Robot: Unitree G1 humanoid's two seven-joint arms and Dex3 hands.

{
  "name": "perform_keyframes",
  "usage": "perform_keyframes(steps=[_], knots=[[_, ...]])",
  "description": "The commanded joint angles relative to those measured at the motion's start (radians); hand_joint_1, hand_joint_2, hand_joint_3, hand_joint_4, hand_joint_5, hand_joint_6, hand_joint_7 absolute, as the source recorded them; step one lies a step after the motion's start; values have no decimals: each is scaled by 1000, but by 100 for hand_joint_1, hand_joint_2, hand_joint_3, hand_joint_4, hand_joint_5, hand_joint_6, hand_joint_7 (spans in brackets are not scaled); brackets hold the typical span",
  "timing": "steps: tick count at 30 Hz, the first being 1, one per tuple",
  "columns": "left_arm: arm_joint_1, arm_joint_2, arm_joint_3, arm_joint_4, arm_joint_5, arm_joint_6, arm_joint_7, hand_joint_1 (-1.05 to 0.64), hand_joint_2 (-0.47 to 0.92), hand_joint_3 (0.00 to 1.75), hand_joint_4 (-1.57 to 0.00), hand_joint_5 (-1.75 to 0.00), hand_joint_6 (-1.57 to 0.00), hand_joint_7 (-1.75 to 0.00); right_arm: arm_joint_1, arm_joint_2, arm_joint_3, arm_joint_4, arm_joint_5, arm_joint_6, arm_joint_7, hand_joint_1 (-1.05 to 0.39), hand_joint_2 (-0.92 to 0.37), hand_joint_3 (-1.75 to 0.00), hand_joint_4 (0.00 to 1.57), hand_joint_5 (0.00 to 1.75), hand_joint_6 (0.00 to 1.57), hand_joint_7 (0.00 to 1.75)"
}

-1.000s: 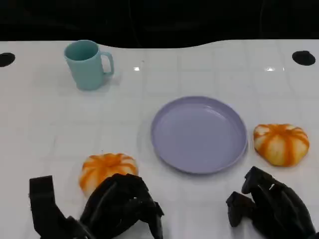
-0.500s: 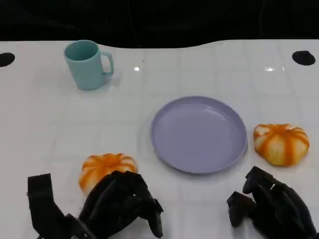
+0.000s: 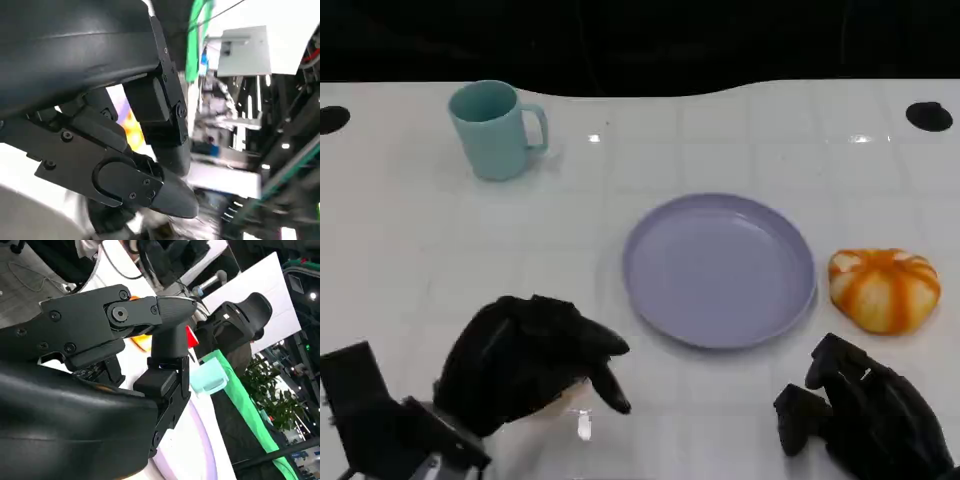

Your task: Grasp the bread from the table and place it into the plate.

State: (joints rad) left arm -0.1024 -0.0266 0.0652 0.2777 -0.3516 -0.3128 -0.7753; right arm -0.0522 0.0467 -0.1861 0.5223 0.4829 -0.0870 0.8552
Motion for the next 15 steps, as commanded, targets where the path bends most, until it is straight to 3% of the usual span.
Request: perform_keyframes(steps=[1,7,9,11,15], knots=[[-6,97,-7,-30,178,-141,95,-103,92,11,-91,-87,-101,-1,14,-9,-1,-20,5,-5,-2,-55,-92,-25,76,169,65,146],[10,185,-28,-83,339,-221,205,-101,92,7,-62,-111,-79,0,19,-6,5,-26,1,-10,-6,-56,-92,-25,76,168,65,145],[16,208,-34,-103,381,-223,241,-101,92,7,-59,-113,-78,0,20,-5,5,-30,4,-4,-4,-56,-92,-25,76,168,65,145],[25,251,-33,-150,470,-223,288,-102,92,10,-35,-127,-65,0,23,-2,6,-38,9,9,-8,-55,-92,-24,76,167,65,144],[39,332,-35,-238,641,-227,372,-104,92,19,-5,-141,-42,0,30,4,10,-58,4,17,-28,-55,-92,-23,78,168,68,143]])
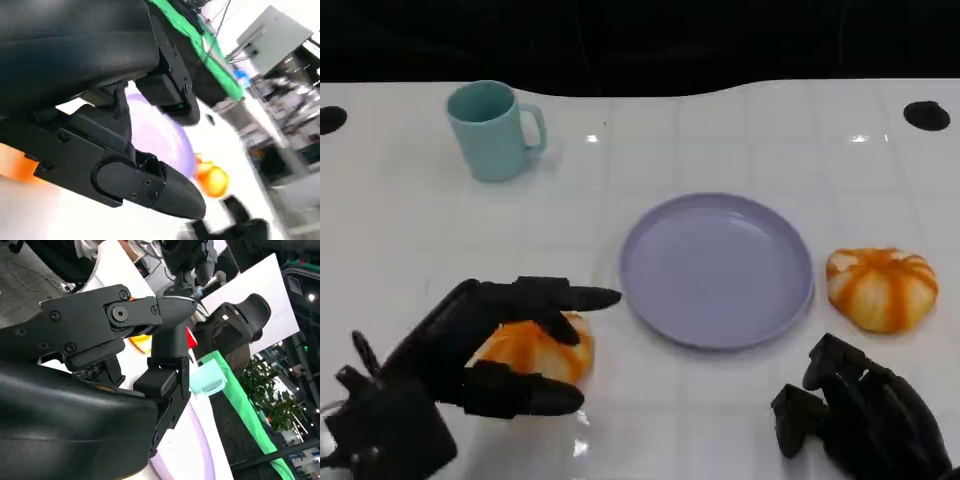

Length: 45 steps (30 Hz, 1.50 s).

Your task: Grasp the bread from the table and place it into the plate.

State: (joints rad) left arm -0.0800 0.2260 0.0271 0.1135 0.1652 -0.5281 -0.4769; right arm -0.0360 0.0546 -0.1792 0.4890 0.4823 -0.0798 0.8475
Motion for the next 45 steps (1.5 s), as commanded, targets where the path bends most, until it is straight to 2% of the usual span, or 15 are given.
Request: perform_keyframes(steps=[1,7,10,15,19,20,21,29,38,43,45], knots=[[18,94,1,-88,157,-14,95,-105,92,22,-2,-140,-36,0,15,-4,3,-26,3,8,-22,-55,-92,-23,78,169,68,143],[10,183,-21,-182,417,17,213,-105,92,32,0,-124,-15,0,18,-6,5,-37,6,13,-25,-54,-92,-23,76,169,68,143],[12,209,-46,-251,544,97,216,-105,92,31,0,-112,-7,-1,17,-7,5,-36,6,15,-26,-55,-92,-23,77,169,68,143],[-10,230,-118,-284,646,204,180,-105,92,24,0,-101,-7,-4,19,-8,7,-37,1,14,-29,-55,-92,-24,77,169,68,143],[-43,242,-186,-261,732,259,176,-105,92,21,0,-112,-7,-9,20,-6,6,-39,7,16,-25,-55,-92,-24,77,169,67,144],[-52,244,-201,-251,745,272,173,-105,92,20,0,-119,-3,-23,20,-5,7,-40,7,15,-24,-55,-92,-24,77,170,67,145],[-62,243,-217,-236,751,288,162,-105,92,19,0,-122,-1,-29,21,-5,7,-41,7,14,-24,-55,-92,-25,77,170,67,145],[-131,243,-316,-131,750,371,99,-105,92,5,0,-140,0,-67,27,-7,9,-50,4,14,-27,-55,-92,-25,76,172,66,147],[-183,249,-389,-69,751,453,21,-105,90,1,0,-142,0,-81,35,-10,15,-65,9,20,-29,-55,-92,-24,76,172,66,147],[-211,245,-423,-8,749,482,27,-105,89,0,0,-141,0,-83,36,-11,17,-67,9,20,-28,-56,-92,-25,76,172,66,146],[-219,240,-437,40,751,469,79,-105,87,0,0,-141,0,-82,35,-12,16,-65,13,21,-24,-55,-92,-24,75,172,66,146]])
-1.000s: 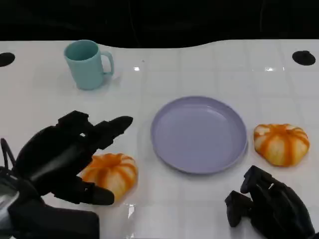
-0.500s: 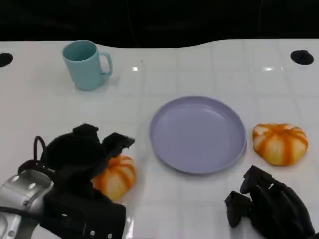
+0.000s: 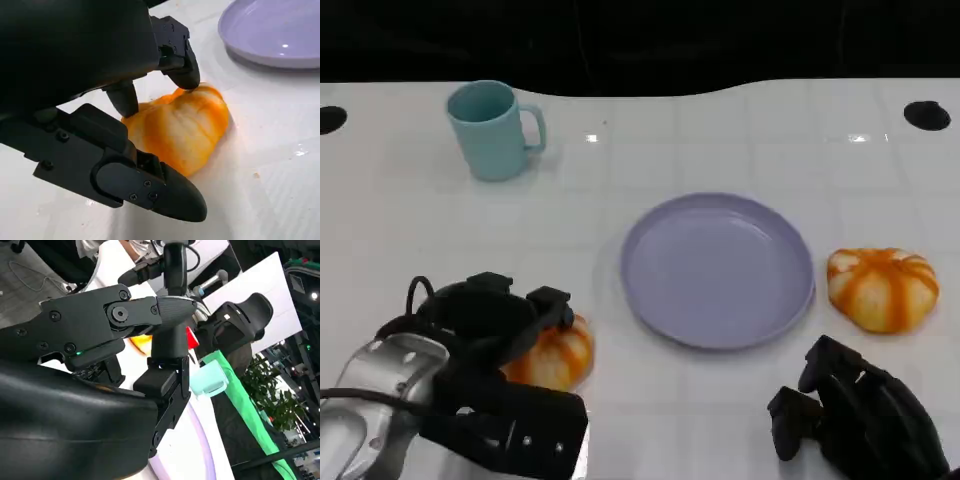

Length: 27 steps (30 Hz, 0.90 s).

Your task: Grasp the bread from the table and place it into the plate.

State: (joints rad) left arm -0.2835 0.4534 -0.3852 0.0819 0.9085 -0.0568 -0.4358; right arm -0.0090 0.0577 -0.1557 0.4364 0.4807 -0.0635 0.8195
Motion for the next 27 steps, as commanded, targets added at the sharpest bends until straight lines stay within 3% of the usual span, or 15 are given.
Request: perform_keyframes(steps=[1,5,9,20,25,26,27], knots=[[-18,11,-30,93,9,-12,70,-105,87,0,0,-142,0,-82,8,-15,-7,-12,15,4,5,-54,-92,-24,75,172,66,146],[-17,12,-35,144,-9,-54,172,-102,74,0,0,-141,0,-75,8,-13,-7,-14,17,8,1,-55,-92,-24,75,172,66,146],[-26,23,-42,146,-12,-59,173,-93,63,0,0,-138,0,-67,5,-14,-7,-12,15,7,-1,-55,-92,-24,76,172,66,146],[-35,21,-49,175,-25,-71,196,-91,61,1,0,-139,0,-64,7,-14,-5,-20,13,10,-6,-56,-92,-23,77,171,67,146],[-50,-5,-57,262,-44,-114,299,-84,63,6,0,-155,0,-91,9,-14,-5,-26,16,17,-7,-55,-92,-24,76,171,67,147],[-55,-11,-59,294,-50,-138,342,-82,46,40,0,-160,0,-99,7,-13,-6,-24,18,17,-6,-55,-92,-24,77,172,67,147],[-60,-16,-61,323,-55,-160,380,-80,24,88,0,-167,0,-110,6,-13,-8,-22,21,19,-4,-55,-92,-24,77,172,67,147]])
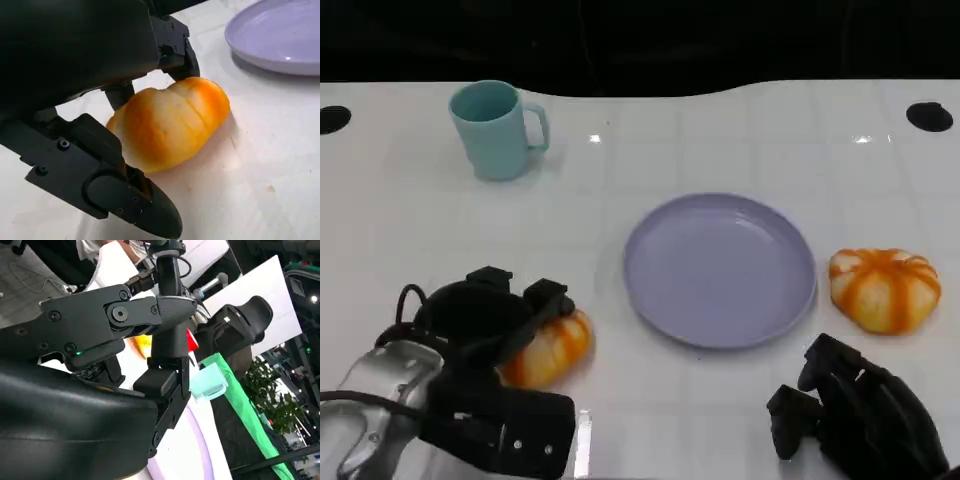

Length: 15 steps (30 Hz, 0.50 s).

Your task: Grasp the bread from the table and place it into the plate.

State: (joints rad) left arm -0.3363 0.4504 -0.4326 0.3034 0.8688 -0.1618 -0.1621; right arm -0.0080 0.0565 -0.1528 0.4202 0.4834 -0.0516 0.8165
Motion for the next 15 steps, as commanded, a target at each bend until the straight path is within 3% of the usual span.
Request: perform_keyframes(steps=[1,2,3,4,7,10,11,12,13,15], knots=[[-14,-17,-18,136,-16,-81,152,-78,8,122,-4,-171,0,-121,4,-12,-11,-6,19,8,0,-55,-92,-23,77,172,67,148],[-20,-21,-22,168,-17,-100,187,-77,3,136,-8,-173,0,-129,5,-13,-10,-8,18,10,-1,-55,-92,-23,77,172,67,148],[-28,-24,-27,204,-15,-126,227,-76,4,144,-23,-174,0,-139,7,-14,-9,-12,17,12,-3,-55,-92,-23,77,172,67,148],[-37,-26,-35,241,-11,-153,273,-75,7,149,-53,-174,-10,-147,9,-14,-8,-14,17,13,-3,-55,-92,-23,76,172,66,148],[-68,-30,-61,351,2,-228,389,-76,26,146,-97,-170,-52,-141,11,-14,-8,-18,19,14,-3,-55,-92,-23,77,173,66,149],[-96,-37,-85,429,5,-256,438,-79,37,141,-121,-174,-79,-137,10,-13,-9,-14,17,8,-1,-55,-92,-23,77,173,66,149],[-103,-38,-92,447,6,-260,445,-81,41,141,-126,-172,-94,-132,11,-12,-9,-14,17,7,-1,-55,-92,-23,77,173,66,149],[-111,-40,-100,465,8,-262,453,-82,42,142,-128,-171,-100,-130,12,-12,-9,-15,18,9,-1,-55,-92,-23,77,173,66,149],[-117,-41,-109,481,13,-265,468,-83,44,144,-134,-171,-114,-132,12,-13,-9,-16,20,12,0,-55,-92,-23,77,172,66,149],[-129,-39,-130,509,26,-273,498,-82,45,147,-144,-174,-125,-156,12,-13,-10,-17,22,16,-1,-56,-92,-23,77,172,66,149]])
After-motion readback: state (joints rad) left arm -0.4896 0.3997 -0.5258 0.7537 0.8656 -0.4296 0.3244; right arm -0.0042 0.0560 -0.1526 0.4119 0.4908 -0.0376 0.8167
